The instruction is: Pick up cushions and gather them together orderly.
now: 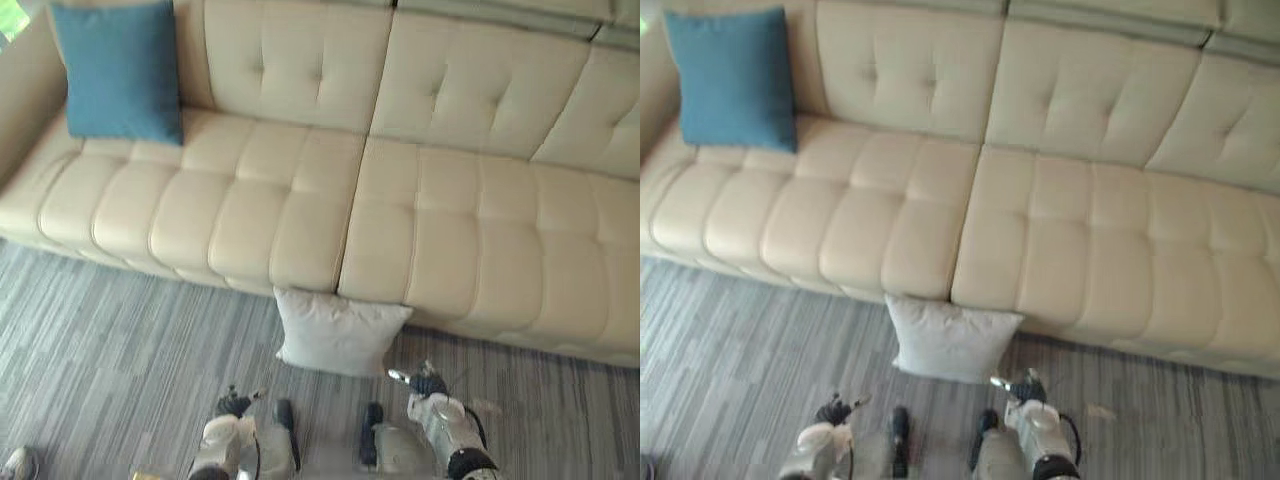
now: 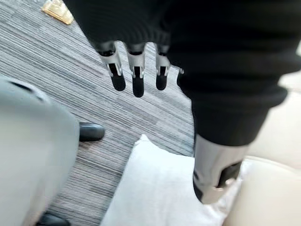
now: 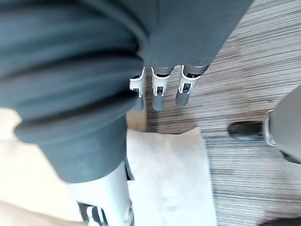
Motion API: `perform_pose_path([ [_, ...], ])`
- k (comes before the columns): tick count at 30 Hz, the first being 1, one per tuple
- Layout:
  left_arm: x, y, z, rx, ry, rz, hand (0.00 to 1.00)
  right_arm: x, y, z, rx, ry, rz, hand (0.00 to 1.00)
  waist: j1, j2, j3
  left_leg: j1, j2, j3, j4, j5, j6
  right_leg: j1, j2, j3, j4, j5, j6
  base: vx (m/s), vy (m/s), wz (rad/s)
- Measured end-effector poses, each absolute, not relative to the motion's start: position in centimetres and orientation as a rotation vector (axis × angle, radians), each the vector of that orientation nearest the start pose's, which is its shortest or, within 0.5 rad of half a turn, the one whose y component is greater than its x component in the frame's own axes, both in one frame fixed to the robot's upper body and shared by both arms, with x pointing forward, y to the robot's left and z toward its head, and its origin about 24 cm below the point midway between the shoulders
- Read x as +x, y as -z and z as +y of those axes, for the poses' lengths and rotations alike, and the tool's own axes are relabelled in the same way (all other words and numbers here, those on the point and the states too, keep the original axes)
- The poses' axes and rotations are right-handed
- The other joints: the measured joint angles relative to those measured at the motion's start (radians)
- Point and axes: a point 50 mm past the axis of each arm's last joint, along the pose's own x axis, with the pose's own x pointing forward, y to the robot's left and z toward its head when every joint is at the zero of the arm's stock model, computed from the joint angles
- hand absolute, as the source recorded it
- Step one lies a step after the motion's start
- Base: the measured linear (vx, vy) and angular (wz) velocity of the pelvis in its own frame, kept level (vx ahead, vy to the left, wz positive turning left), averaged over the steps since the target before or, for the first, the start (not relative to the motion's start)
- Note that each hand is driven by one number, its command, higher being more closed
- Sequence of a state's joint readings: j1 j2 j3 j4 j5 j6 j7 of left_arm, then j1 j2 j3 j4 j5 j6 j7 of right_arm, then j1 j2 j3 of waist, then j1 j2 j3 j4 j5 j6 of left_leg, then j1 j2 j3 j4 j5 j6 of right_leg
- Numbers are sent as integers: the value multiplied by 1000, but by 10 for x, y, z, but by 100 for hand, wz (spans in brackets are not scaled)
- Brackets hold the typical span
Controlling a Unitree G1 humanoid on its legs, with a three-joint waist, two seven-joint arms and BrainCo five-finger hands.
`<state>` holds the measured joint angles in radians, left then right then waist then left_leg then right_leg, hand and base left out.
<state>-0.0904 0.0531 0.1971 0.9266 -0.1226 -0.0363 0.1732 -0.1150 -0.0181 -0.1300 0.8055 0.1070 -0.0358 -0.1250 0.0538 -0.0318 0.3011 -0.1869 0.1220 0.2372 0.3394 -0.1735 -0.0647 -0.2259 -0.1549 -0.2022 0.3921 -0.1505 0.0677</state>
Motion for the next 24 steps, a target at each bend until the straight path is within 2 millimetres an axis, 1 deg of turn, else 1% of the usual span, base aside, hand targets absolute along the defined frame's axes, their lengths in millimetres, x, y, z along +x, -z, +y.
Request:
perform_pose_path([
  [1,187,120,203,-84,-397,783,0,218,98,-177,86,251,644,0,1,-1,4,-17,7,7,26,-14,0,-20,0,2,20,-9,-4,-191,-20,-45],
  [2,198,113,204,-98,-399,742,0,226,90,-174,79,235,605,0,1,-3,9,-69,25,25,99,-49,1,-74,0,15,73,-32,-10,-179,-8,-35],
  [3,203,110,204,-106,-400,724,0,229,88,-172,76,230,591,0,1,-4,10,-96,32,33,130,-62,4,-102,0,22,95,-41,-16,-328,-18,-63],
  [4,217,100,204,-116,-396,668,0,241,80,-167,67,205,557,0,2,-2,28,-161,60,58,220,-100,7,-173,3,40,151,-68,-27,-244,-7,-52],
  [5,220,97,204,-117,-395,655,0,244,77,-165,64,196,548,0,1,1,34,-177,67,59,242,-110,9,-191,6,45,169,-69,-27,-256,-16,-58],
  [7,239,82,203,-147,-404,580,0,256,65,-158,55,164,495,0,-4,6,48,-285,103,65,355,-149,13,-307,14,62,264,-84,-39,-226,-25,-29],
  [8,242,79,204,-152,-406,567,0,258,64,-157,54,161,489,0,-6,5,53,-297,106,64,367,-153,13,-320,14,63,274,-86,-42,-229,-39,-6],
  [9,251,72,204,-154,-401,537,0,262,60,-156,50,155,478,0,-8,6,65,-327,114,58,392,-160,10,-346,14,62,297,-89,-45,-157,-41,5],
  [10,262,62,204,-162,-396,494,0,269,54,-154,49,152,456,0,-8,5,75,-367,127,57,423,-161,9,-385,13,58,326,-96,-47,-229,-73,9],
  [11,272,52,208,-173,-399,457,0,280,41,-152,51,148,404,0,-9,5,89,-417,140,56,457,-161,10,-432,13,55,357,-100,-51,-179,-69,6],
  [12,277,47,211,-180,-405,438,0,287,33,-151,52,145,374,0,-9,4,92,-444,148,56,473,-160,11,-460,13,54,372,-101,-51,-178,-77,3],
  [14,292,29,222,-204,-439,375,0,312,5,-147,53,129,275,0,-16,4,109,-537,174,60,517,-156,17,-550,15,49,407,-97,-57,-192,-78,-2],
  [15,302,15,230,-234,-466,326,0,326,-14,-148,40,124,213,0,-15,4,130,-586,184,58,543,-152,24,-600,15,49,429,-92,-65,-150,-55,-2],
  [16,306,10,232,-245,-472,308,0,331,-22,-148,34,123,191,0,-15,3,136,-607,187,58,554,-148,30,-620,15,49,439,-90,-68,-167,-53,-5],
  [17,316,-5,241,-259,-487,259,0,344,-42,-151,17,121,130,0,-15,4,150,-663,197,56,576,-146,35,-674,18,49,453,-83,-73,-100,-28,-7],
  [18,322,-15,246,-273,-496,224,0,352,-55,-153,4,121,92,0,-15,3,157,-700,200,54,585,-141,40,-709,19,50,460,-76,-77,-127,-32,-5],
  [19,332,-32,251,-279,-495,173,0,362,-74,-159,-17,127,37,0,-15,3,174,-743,201,52,592,-129,41,-751,18,49,466,-62,-85,-63,-12,1],
  [20,338,-43,254,-275,-491,143,0,367,-85,-162,-29,130,9,0,-15,2,185,-762,200,50,593,-123,41,-767,17,48,468,-55,-87,-64,-6,9],
  [21,347,-63,260,-266,-490,85,0,376,-105,-168,-51,141,-44,0,-15,5,206,-802,198,43,599,-114,44,-801,13,44,473,-48,-88,-63,-1,17],
  [22,355,-86,267,-275,-500,13,0,382,-127,-178,-58,166,-103,0,-15,10,212,-867,197,28,616,-106,49,-856,11,37,486,-47,-89,-63,-3,18],
  [23,357,-94,270,-274,-504,-13,0,384,-133,-182,-57,178,-119,0,-15,8,213,-887,197,26,619,-105,50,-875,8,36,493,-47,-89,-44,-9,19],
  [24,362,-113,276,-268,-506,-69,0,389,-150,-190,-55,206,-156,0,-14,7,222,-924,193,23,624,-98,52,-910,0,32,507,-47,-89,-18,-15,18],
])
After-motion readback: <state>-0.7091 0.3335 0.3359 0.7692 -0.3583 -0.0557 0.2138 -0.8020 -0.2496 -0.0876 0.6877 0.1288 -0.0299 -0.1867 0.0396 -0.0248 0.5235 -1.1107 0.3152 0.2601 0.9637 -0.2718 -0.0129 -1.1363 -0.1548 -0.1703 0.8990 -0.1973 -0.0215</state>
